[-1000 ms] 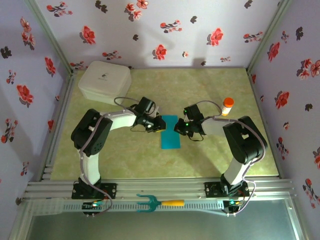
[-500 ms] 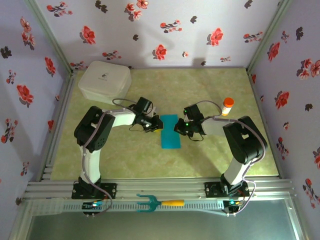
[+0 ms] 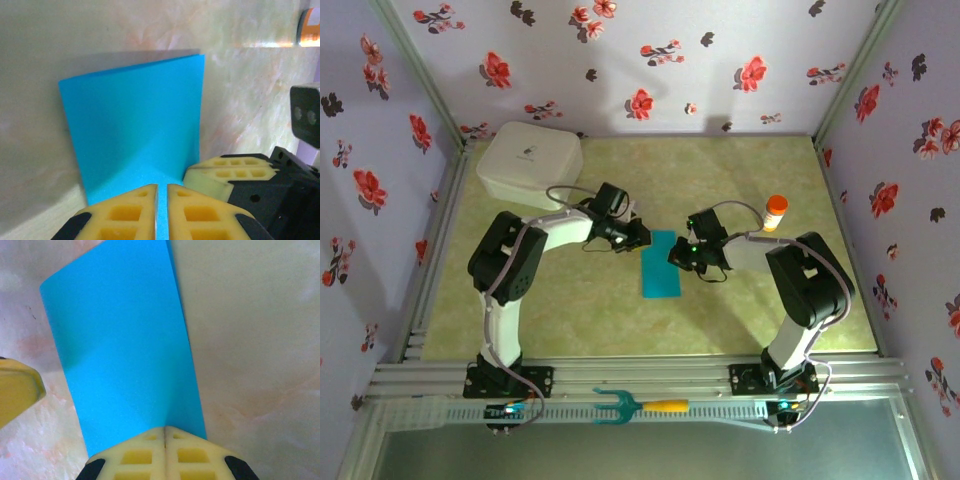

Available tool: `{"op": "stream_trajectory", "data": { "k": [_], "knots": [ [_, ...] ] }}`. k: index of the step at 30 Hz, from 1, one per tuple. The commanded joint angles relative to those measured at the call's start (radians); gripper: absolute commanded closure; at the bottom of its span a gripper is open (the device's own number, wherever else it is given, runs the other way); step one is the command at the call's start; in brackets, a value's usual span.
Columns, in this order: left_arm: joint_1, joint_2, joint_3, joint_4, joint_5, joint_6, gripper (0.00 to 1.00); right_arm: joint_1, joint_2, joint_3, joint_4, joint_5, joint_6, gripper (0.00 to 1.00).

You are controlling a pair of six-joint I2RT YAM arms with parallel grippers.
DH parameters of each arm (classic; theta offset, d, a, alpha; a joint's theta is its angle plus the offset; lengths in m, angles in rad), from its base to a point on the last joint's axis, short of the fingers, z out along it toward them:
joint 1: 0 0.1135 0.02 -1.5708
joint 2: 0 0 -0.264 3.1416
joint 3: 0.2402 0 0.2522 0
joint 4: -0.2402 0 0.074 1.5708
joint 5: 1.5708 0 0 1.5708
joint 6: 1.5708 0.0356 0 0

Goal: Fold a paper plane with a square sheet of paper (pick it up from the middle)
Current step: First fold the square sheet of paper in half at the center of the table.

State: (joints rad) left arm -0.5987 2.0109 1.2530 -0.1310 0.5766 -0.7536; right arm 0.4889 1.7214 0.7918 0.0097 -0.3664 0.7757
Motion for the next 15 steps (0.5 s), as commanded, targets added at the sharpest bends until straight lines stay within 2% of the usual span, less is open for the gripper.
{"op": "stream_trajectory", "data": {
  "k": [1, 5, 11, 15],
  "knots": [
    [0.017, 0.049, 0.019, -0.015, -0.001, -0.003, 0.86, -0.009, 0.028, -0.017, -0.127, 0.059, -0.021, 1.0],
    [0.033, 0.081, -0.016, 0.017, -0.001, -0.019, 0.87, -0.008, 0.027, -0.019, -0.126, 0.061, -0.021, 1.0],
    [0.041, 0.075, -0.039, 0.02, -0.003, -0.022, 0.99, -0.008, 0.023, -0.019, -0.127, 0.06, -0.022, 1.0],
    [0.043, 0.046, 0.0, -0.002, 0.0, -0.025, 0.99, -0.009, 0.021, -0.019, -0.128, 0.061, -0.022, 1.0]
  ]
}}
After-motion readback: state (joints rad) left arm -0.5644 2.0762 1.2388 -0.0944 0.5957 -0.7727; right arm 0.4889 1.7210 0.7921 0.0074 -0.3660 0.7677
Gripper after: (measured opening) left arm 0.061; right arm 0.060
